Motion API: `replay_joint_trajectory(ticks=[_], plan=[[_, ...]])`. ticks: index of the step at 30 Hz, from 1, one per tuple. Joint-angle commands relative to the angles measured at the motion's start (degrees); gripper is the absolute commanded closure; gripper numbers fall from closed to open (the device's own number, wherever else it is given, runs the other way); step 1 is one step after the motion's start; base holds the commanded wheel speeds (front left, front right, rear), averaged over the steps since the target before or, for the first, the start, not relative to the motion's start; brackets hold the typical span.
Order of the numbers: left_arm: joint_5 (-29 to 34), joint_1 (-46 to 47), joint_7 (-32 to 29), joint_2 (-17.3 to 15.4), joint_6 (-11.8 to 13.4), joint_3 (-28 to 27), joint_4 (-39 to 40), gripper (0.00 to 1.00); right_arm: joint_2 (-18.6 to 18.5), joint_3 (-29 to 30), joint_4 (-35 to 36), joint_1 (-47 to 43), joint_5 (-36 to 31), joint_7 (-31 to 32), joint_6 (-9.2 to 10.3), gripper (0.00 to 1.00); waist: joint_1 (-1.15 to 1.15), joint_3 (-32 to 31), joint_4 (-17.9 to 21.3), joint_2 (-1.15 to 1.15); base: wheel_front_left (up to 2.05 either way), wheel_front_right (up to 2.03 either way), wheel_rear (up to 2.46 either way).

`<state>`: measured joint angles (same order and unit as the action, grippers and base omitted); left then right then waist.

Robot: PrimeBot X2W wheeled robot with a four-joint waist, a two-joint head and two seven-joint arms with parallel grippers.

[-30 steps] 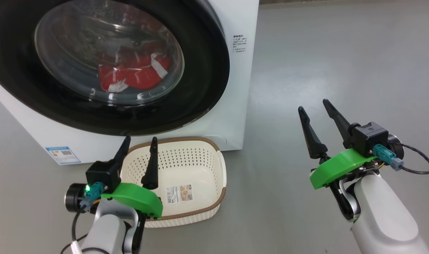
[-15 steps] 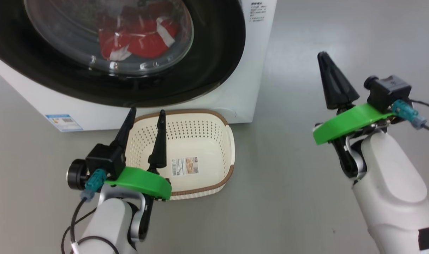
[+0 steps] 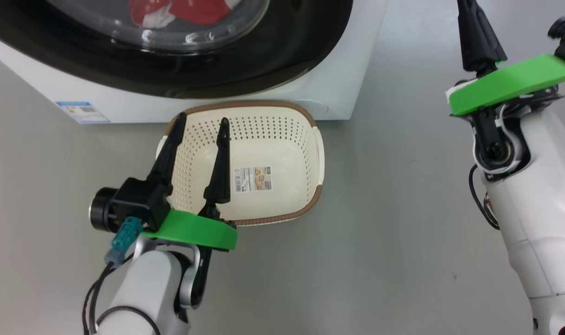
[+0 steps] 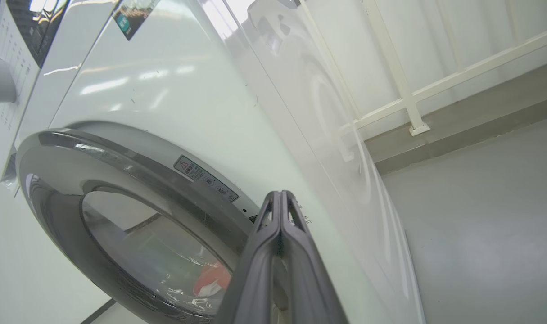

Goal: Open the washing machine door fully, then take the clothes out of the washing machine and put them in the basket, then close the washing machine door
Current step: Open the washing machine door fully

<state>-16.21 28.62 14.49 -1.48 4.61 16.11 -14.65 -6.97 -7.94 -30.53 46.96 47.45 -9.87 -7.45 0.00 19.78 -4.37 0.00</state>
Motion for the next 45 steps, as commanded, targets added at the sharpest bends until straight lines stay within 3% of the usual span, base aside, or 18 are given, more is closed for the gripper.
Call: replay_joint_trajectory(ticks=[1,10,14,17,30,45], plan=[[0.49,0.74,0.51,-1.40,0.51,-1.47,1.74,0.00,0.71,-0.92,1.84,1.28,0.92,0.23,-0.03,1.00,0.00,1.40,-0.93,0.00,0.00,0.00,0.00],[1.38,1.44,0.51,-1.40,0.65,-0.45,3.68,0.00,-1.44,-1.53,5.10,5.83,22.62,11.03,-0.03,1.00,0.00,5.88,-2.43,0.00,0.00,0.00,0.00],[3.06,1.61,0.51,-1.76,0.88,-0.07,4.60,0.00,-1.05,-1.20,4.17,8.83,32.66,19.31,-0.03,1.00,0.00,8.24,-2.41,0.00,0.00,0.00,0.00],[3.49,1.65,0.51,-1.80,0.70,0.05,5.44,0.00,-1.18,-0.48,3.36,10.87,36.77,22.90,-0.03,1.00,0.00,9.57,-2.69,0.00,0.00,0.00,0.00],[4.30,1.86,0.51,-1.52,1.14,0.33,9.43,0.00,-2.07,1.40,1.95,16.60,46.53,35.97,-0.03,1.00,0.00,14.27,-4.11,0.00,0.00,0.00,0.00],[5.06,3.00,0.51,-1.43,1.38,2.25,9.35,0.00,-2.65,3.94,-0.40,22.47,49.02,41.77,-0.03,1.00,0.00,17.57,-6.95,0.00,0.00,0.00,0.00]])
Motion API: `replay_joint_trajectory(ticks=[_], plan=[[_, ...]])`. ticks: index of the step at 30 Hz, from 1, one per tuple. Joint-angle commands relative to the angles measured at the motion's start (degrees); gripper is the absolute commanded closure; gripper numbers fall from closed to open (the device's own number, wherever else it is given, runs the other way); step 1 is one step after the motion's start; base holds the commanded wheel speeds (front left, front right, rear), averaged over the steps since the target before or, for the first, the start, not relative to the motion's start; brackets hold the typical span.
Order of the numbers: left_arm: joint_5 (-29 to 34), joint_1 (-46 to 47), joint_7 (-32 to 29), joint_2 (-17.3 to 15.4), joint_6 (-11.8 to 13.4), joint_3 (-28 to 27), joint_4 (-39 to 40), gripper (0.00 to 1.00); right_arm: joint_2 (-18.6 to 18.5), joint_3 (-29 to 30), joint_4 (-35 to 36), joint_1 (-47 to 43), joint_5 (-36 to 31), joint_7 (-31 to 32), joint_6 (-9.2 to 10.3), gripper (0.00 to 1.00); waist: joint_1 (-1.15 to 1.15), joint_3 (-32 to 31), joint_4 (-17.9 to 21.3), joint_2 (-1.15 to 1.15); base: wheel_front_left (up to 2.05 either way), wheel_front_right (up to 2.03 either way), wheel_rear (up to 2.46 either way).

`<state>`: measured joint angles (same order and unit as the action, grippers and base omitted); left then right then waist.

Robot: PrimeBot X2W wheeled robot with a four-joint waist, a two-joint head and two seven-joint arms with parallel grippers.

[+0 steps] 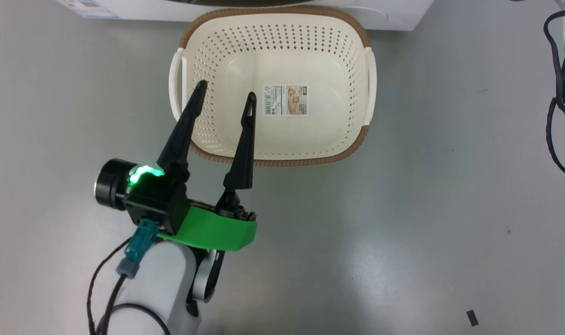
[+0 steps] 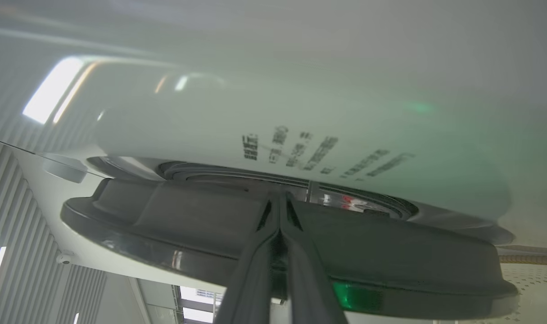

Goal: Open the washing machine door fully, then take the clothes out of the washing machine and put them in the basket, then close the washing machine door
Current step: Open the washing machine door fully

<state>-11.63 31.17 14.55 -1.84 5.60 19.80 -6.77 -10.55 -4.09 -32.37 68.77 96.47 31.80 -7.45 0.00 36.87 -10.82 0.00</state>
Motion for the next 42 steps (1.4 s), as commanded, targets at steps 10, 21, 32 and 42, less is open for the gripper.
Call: replay_joint_trajectory(ticks=[10,21,32,42], plan=[[0.40,0.68,0.45,-1.05,0.62,0.12,0.75,0.00,1.43,0.00,0.50,3.06,-0.47,3.57,-0.03,1.00,0.00,1.39,-1.63,0.00,0.00,0.00,0.00],[-0.24,0.98,0.45,-1.04,1.02,-1.11,-0.25,0.00,2.99,-1.15,-0.38,2.48,-0.66,7.83,-0.03,1.00,0.00,0.95,-0.13,0.00,0.00,0.00,0.00],[0.02,1.12,0.45,-1.04,0.95,-2.54,-1.02,0.00,4.96,-1.84,0.88,0.87,0.01,11.42,-0.03,1.00,0.00,0.17,1.91,0.00,0.00,0.00,0.00],[0.49,0.36,0.45,-1.08,0.89,-4.34,-1.47,0.00,6.18,-3.04,2.28,-1.98,0.10,14.02,-0.03,1.00,0.00,-1.59,3.57,0.00,0.00,0.00,0.00]])
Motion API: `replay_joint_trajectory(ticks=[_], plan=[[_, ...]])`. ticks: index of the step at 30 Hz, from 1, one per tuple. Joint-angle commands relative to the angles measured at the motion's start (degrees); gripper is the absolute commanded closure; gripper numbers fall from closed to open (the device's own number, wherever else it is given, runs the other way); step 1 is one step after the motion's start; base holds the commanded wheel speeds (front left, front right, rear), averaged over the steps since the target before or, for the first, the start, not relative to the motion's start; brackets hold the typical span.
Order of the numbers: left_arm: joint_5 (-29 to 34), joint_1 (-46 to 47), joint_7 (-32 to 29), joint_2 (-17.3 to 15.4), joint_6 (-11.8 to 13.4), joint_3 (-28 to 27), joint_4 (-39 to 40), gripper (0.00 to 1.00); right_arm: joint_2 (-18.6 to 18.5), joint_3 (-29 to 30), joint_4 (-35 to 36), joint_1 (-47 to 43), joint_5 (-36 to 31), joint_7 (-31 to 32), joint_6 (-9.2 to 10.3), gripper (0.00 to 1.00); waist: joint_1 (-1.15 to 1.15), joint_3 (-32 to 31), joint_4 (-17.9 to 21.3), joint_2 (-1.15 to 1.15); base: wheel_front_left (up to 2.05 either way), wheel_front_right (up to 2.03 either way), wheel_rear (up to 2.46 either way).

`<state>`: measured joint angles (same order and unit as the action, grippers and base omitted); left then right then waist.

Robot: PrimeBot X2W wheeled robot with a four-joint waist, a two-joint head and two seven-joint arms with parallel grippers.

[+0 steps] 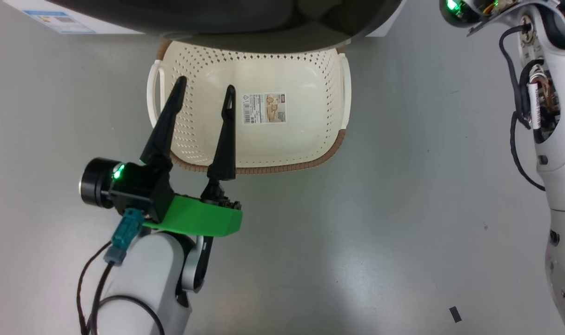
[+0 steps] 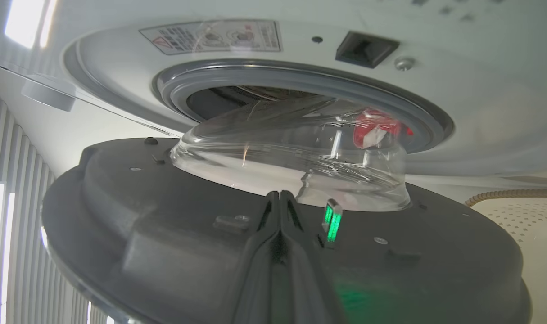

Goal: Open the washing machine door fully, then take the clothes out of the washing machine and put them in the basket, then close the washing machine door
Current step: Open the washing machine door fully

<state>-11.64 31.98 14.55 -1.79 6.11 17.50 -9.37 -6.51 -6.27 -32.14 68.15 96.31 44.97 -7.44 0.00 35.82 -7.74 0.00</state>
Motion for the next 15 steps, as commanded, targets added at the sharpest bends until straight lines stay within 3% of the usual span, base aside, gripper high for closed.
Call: replay_joint_trajectory(ticks=[1,15], plan=[[0.59,-0.64,0.45,-1.15,0.41,-2.17,1.12,0.00,2.26,-1.04,2.18,-1.69,0.27,1.10,-0.05,1.00,0.00,-0.77,0.66,0.00,0.00,0.00,0.00],[0.93,-1.43,0.45,-1.24,0.44,-3.64,0.32,0.00,3.30,-4.46,3.36,-6.26,0.27,3.87,-0.05,1.00,0.00,-3.32,2.46,0.00,0.00,0.00,0.00]])
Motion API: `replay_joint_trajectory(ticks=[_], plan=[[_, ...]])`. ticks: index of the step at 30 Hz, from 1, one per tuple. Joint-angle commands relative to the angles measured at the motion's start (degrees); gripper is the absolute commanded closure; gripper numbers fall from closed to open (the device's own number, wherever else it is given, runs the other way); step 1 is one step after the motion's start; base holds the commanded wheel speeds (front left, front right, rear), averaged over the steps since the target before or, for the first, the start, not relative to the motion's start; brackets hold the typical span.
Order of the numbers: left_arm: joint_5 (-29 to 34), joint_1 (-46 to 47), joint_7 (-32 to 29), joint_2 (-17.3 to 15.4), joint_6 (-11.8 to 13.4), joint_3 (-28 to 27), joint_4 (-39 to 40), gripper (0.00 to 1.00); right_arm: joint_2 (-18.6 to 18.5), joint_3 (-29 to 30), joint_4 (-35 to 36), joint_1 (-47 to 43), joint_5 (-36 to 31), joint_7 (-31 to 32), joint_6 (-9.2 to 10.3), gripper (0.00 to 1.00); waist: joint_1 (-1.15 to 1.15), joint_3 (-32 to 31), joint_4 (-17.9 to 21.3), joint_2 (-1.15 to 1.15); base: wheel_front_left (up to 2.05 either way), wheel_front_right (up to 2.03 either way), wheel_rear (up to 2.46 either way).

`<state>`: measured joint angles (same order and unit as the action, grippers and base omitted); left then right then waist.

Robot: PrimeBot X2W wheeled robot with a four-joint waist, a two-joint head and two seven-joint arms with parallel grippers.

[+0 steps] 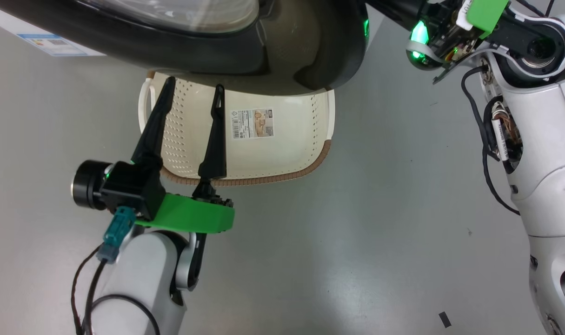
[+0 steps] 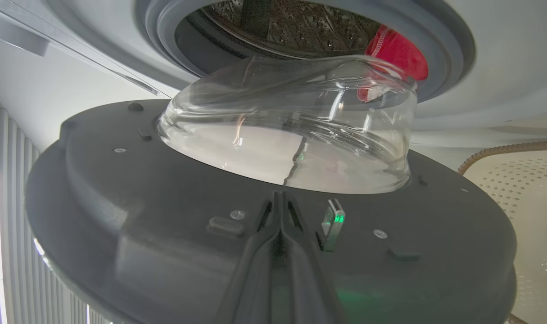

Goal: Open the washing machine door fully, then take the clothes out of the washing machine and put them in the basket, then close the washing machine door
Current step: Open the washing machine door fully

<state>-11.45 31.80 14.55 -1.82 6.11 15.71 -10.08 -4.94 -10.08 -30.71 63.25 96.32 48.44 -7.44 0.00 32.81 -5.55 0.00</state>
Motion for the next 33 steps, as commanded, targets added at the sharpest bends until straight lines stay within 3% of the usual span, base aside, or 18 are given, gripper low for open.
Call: replay_joint_trajectory(ticks=[1,7,12,14,22,31,33], plan=[[0.73,-1.34,0.45,-1.23,0.38,-1.93,1.00,0.00,1.78,-0.86,2.02,-1.53,0.28,0.38,-0.05,1.00,0.00,-0.45,0.38,0.00,0.00,0.00,0.00],[0.65,-1.65,0.45,-1.25,0.09,-2.30,0.75,0.00,1.94,-2.04,2.76,-2.00,-0.20,0.06,-0.05,1.00,0.00,-0.86,0.83,0.00,0.00,0.00,0.00],[0.70,-1.61,0.45,-1.24,0.24,-2.60,0.95,0.00,1.97,-1.74,4.52,-2.61,-2.99,-3.89,-0.05,1.00,0.00,-0.92,1.26,0.00,0.00,0.00,0.00],[0.64,-1.66,0.45,-1.24,0.36,-2.73,0.96,0.00,1.98,-1.63,5.64,-3.12,-4.80,-6.61,-0.05,0.01,0.00,-1.04,1.51,0.00,0.00,0.00,0.00],[-0.35,-1.76,0.45,-1.21,-0.15,-3.56,0.73,0.00,-0.71,-2.25,12.17,-6.25,-15.92,-22.92,-0.05,0.00,0.00,-1.86,2.28,0.00,0.00,0.00,0.00],[0.10,-3.15,0.45,-1.35,-0.26,-5.42,-0.12,0.00,-9.75,-14.36,13.52,-10.60,-32.80,-47.22,-0.05,0.00,0.00,-3.12,3.43,0.00,0.00,0.00,0.00],[0.18,-3.33,0.45,-1.36,-0.29,-5.63,-0.13,0.00,-10.66,-15.88,13.15,-10.78,-34.49,-49.82,-0.05,0.00,0.00,-3.25,3.56,0.00,0.00,0.00,0.00]])
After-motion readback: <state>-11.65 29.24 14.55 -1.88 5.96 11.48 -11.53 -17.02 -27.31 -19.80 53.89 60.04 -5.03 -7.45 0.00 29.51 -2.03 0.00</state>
